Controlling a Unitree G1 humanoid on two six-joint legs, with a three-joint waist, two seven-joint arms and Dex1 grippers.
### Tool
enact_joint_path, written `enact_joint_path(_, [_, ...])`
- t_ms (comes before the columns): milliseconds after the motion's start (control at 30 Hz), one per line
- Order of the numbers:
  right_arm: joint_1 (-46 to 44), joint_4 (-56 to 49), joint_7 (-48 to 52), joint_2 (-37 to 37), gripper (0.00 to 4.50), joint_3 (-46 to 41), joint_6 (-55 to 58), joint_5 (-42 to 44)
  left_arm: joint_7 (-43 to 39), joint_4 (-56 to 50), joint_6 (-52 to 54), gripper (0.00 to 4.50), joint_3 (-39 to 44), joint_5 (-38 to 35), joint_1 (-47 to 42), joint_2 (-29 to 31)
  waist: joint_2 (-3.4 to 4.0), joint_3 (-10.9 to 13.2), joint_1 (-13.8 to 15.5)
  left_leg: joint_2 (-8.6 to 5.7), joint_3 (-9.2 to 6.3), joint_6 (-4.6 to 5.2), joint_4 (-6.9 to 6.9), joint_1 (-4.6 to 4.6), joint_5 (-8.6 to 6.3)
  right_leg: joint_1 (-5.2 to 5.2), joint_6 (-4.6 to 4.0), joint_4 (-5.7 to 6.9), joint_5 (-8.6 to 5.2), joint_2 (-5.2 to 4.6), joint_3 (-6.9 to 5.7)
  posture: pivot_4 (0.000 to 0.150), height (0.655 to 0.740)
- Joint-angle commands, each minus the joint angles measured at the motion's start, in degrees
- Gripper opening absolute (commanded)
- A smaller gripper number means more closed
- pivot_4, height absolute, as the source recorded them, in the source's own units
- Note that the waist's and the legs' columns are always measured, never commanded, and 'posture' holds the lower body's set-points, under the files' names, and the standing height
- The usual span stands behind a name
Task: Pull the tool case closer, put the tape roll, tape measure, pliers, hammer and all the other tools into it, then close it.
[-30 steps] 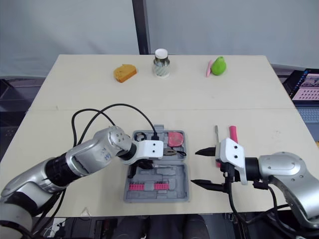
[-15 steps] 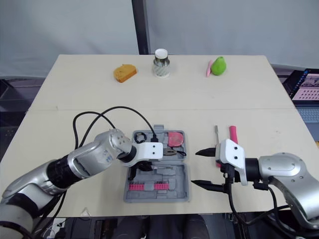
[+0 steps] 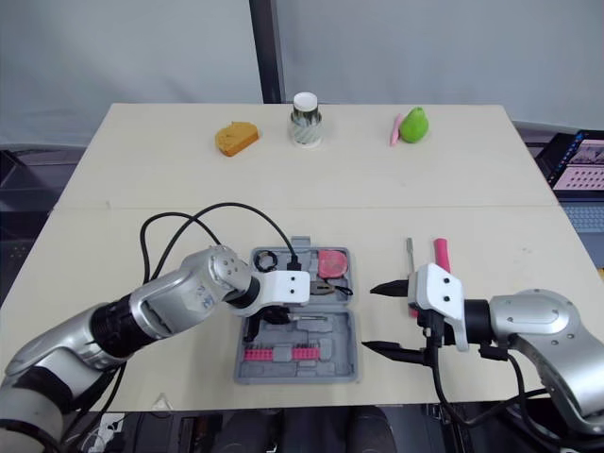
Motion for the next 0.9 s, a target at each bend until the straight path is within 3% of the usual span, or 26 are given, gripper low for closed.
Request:
enact_joint_path(33, [-0.53, -0.73, -0.49, 0.17, 4.5, -1.26, -0.45, 0.47, -0.05, -0.16, -1.16, 0.02, -0.29, 1.1, -0.04, -0.18, 0.0, 0.0, 0.0, 0.0, 0.0, 0.0, 0.0, 0.0, 0.0, 0.0, 0.0, 0.0, 0.0, 0.0, 0.0, 0.15, 0.74])
enact_joint_path(233, [-0.42, -0.91, -0.57, 0.13, 4.5, -1.41, -0.29, 0.57, -0.28, -0.03, -1.64, 0.02, -0.32, 1.22, -0.21, -0.13, 0.0, 0.0, 0.0, 0.0, 0.0, 0.0, 0.0, 0.0, 0.0, 0.0, 0.0, 0.0, 0.0, 0.0, 0.0, 0.15, 0.74])
enact_joint_path(400, [-0.47, -0.94, -0.49, 0.07, 4.5, -1.44, -0.13, 0.75, -0.56, -0.35, -1.65, 2.28, -0.12, 1.22, -0.24, -0.13, 0.0, 0.0, 0.04, 0.0, 0.0, 0.0, 0.01, 0.0, 0.0, 0.01, 0.0, 0.0, 0.0, 0.0, 0.0, 0.15, 0.74])
enact_joint_path(900, [-1.34, -1.38, -0.35, -0.06, 4.5, -1.47, 0.72, 2.01, -1.84, -4.94, 2.07, 2.28, 5.52, -2.7, 0.62, 1.92, 0.0, 0.0, -0.09, 0.0, 0.0, 0.0, 0.02, 0.01, 0.0, 0.01, 0.0, 0.0, 0.0, 0.0, 0.0, 0.15, 0.74])
